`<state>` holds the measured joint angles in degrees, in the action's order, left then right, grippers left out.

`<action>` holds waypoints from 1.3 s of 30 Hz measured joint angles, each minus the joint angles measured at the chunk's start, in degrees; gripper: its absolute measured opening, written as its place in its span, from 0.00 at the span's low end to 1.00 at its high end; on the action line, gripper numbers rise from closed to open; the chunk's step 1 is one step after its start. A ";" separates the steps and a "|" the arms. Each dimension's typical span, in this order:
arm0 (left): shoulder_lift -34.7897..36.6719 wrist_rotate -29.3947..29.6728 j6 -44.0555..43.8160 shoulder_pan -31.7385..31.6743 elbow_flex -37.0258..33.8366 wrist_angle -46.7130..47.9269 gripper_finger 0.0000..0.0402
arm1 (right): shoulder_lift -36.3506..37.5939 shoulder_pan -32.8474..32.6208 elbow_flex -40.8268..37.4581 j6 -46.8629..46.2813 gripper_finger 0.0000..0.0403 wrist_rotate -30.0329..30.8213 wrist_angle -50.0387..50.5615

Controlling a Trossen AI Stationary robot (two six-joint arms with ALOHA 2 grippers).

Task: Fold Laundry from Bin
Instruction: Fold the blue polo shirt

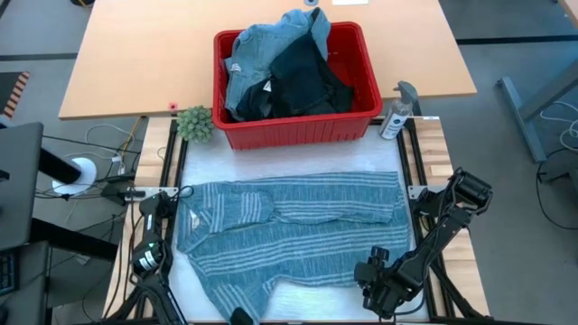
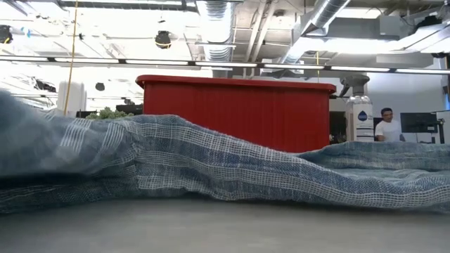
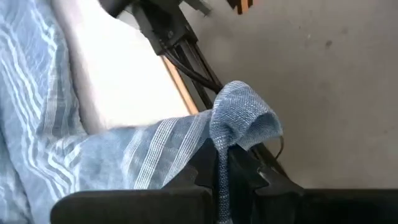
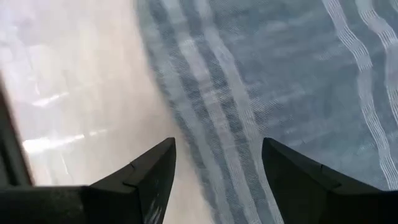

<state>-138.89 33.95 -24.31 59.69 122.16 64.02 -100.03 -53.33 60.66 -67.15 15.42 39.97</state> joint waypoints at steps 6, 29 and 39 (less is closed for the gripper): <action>0.00 0.16 -6.54 -0.14 0.18 2.55 0.00 | 0.05 -1.87 0.39 3.94 0.66 -0.18 2.00; 0.00 -3.62 -17.75 -1.21 0.18 6.04 0.00 | -5.81 -12.85 0.63 -11.66 0.60 -6.17 12.92; 0.00 -1.98 -20.45 -1.23 0.18 6.19 0.00 | -6.10 -9.99 0.68 -16.46 0.05 -11.20 10.78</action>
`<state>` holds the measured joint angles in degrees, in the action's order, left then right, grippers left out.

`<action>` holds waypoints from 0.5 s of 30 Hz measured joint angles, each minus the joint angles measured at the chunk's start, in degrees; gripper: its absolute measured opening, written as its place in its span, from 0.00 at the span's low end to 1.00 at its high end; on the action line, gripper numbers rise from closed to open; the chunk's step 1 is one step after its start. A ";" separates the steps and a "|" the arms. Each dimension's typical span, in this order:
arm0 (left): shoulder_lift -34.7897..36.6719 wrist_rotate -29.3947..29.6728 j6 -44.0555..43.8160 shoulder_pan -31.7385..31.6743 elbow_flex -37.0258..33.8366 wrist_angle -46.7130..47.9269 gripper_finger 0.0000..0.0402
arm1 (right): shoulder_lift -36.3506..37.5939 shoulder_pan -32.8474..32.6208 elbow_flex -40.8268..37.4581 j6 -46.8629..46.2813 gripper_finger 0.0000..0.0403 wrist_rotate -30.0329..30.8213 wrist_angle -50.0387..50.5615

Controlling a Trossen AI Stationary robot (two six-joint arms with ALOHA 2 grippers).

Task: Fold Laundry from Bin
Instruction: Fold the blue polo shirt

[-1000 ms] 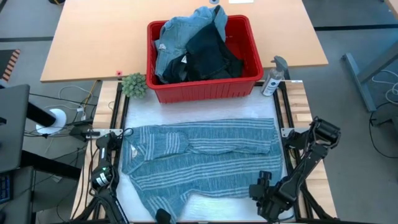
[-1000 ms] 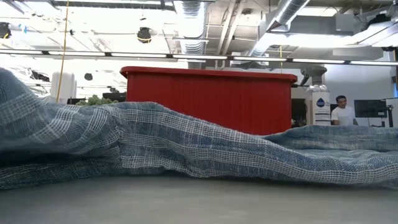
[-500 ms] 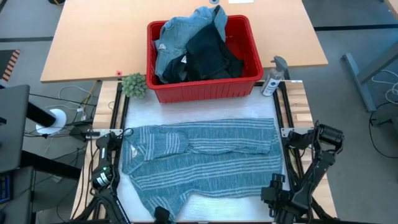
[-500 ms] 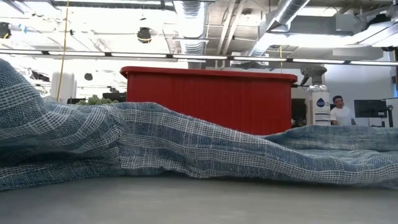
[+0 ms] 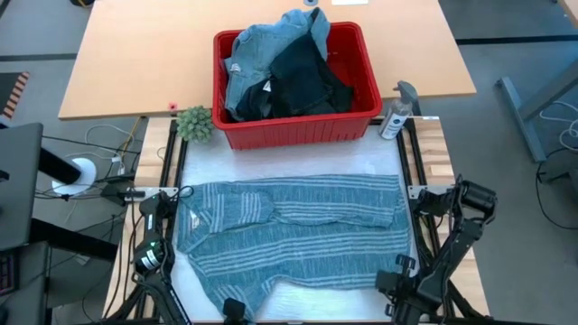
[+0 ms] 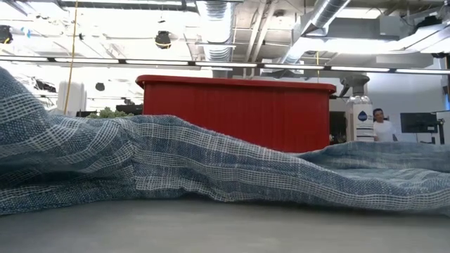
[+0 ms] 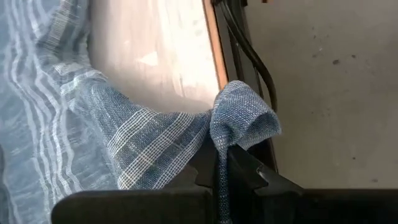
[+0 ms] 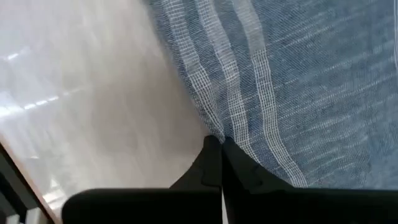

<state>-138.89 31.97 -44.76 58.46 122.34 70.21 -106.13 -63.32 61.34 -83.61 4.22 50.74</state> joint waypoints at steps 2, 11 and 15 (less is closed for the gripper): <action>0.02 0.38 -2.14 0.00 0.00 1.11 0.00 | -0.11 1.05 0.46 -1.22 0.05 -1.23 0.33; 3.73 6.27 -13.90 0.03 0.00 9.23 0.00 | -0.83 3.92 8.32 1.35 0.04 -3.47 12.88; 5.88 8.19 -14.27 -0.02 0.02 9.91 0.00 | -0.49 4.56 12.46 -0.21 0.04 -3.02 19.57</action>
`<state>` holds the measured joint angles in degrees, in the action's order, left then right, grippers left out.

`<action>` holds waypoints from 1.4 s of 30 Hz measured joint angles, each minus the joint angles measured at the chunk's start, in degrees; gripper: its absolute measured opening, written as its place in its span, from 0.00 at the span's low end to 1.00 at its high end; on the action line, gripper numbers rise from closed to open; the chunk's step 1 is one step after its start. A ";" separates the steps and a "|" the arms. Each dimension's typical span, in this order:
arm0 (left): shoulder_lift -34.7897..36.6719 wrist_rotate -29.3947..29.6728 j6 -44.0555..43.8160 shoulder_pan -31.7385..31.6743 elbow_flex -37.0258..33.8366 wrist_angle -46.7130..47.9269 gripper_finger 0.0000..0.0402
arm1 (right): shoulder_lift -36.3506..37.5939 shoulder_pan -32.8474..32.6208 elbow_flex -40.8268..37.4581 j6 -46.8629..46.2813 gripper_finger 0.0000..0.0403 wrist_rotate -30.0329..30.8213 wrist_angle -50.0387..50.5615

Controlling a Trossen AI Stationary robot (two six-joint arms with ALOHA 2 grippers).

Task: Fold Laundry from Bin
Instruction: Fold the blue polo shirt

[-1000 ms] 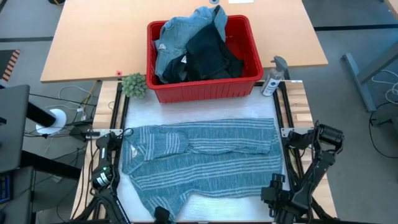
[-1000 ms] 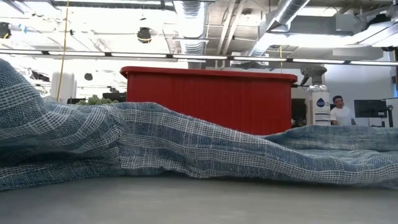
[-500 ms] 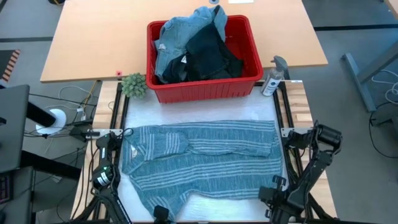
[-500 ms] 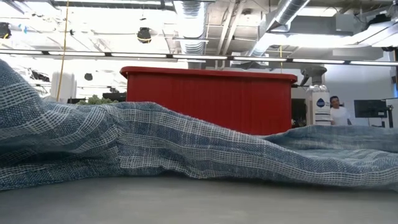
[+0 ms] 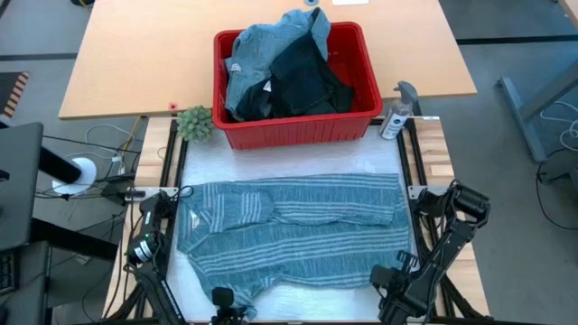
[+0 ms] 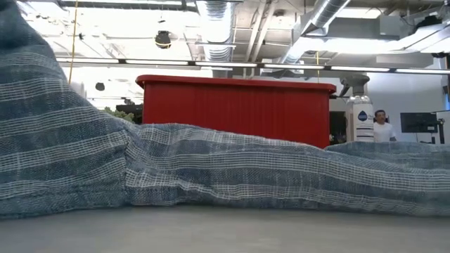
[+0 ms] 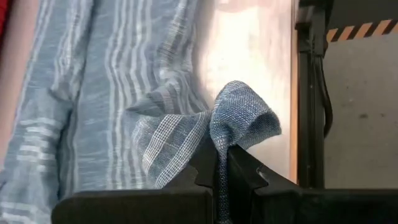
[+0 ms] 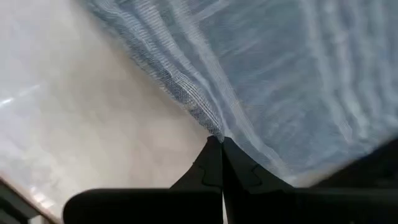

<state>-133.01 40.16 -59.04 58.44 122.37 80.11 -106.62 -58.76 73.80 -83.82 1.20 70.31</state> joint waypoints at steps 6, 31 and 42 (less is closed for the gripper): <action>0.48 -0.09 1.63 -1.25 0.00 0.18 0.00 | 1.97 0.87 1.66 -0.23 0.04 0.45 0.87; 8.17 3.92 -6.70 -6.66 -0.02 7.74 0.00 | 15.82 14.67 -3.78 8.98 0.04 -0.26 5.07; 11.46 3.99 -9.86 -10.46 -8.23 9.96 0.00 | 19.27 19.05 -3.79 12.41 0.04 2.38 11.86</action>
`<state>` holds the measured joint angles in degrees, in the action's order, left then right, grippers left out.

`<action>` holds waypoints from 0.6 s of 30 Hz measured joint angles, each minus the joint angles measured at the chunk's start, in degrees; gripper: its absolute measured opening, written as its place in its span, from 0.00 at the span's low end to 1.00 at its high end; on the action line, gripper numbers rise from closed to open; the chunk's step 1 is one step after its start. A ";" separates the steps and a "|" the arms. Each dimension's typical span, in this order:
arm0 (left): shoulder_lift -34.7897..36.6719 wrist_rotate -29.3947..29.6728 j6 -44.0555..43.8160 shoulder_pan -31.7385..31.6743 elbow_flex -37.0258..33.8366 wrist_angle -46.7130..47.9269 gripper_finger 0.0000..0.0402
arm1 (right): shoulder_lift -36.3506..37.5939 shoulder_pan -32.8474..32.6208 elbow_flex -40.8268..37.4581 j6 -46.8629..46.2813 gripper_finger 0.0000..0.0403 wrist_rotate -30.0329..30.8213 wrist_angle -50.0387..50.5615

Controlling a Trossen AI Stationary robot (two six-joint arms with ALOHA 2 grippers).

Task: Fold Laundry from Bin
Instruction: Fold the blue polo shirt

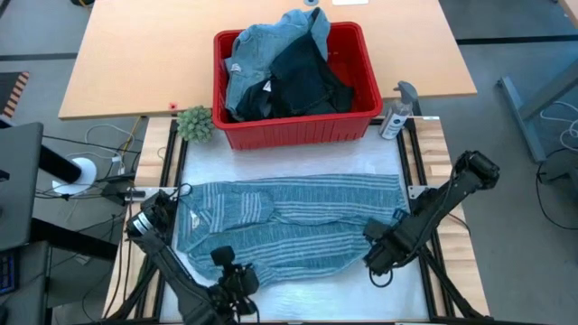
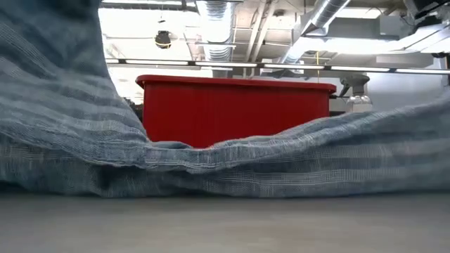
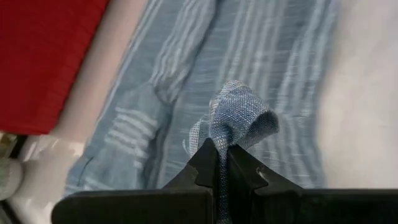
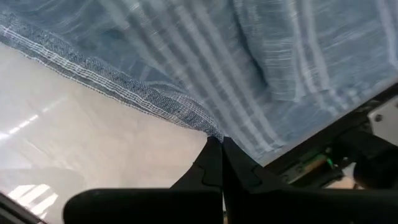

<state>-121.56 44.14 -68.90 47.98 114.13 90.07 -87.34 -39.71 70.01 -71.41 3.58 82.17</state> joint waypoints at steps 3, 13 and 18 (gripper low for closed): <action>1.34 0.04 -0.63 -1.45 -3.26 -0.08 0.00 | 1.08 1.22 -1.15 0.10 0.04 -0.04 2.10; 14.84 5.87 -4.14 -4.14 -13.45 -0.05 0.00 | 4.67 5.39 -5.31 1.36 0.04 2.31 1.06; 21.32 6.07 -8.15 -5.31 -21.64 -0.03 0.00 | 5.88 9.36 -5.31 5.27 0.04 4.65 0.86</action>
<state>-100.23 50.21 -77.05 42.67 92.50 90.04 -81.46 -30.35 64.71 -66.14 8.22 83.03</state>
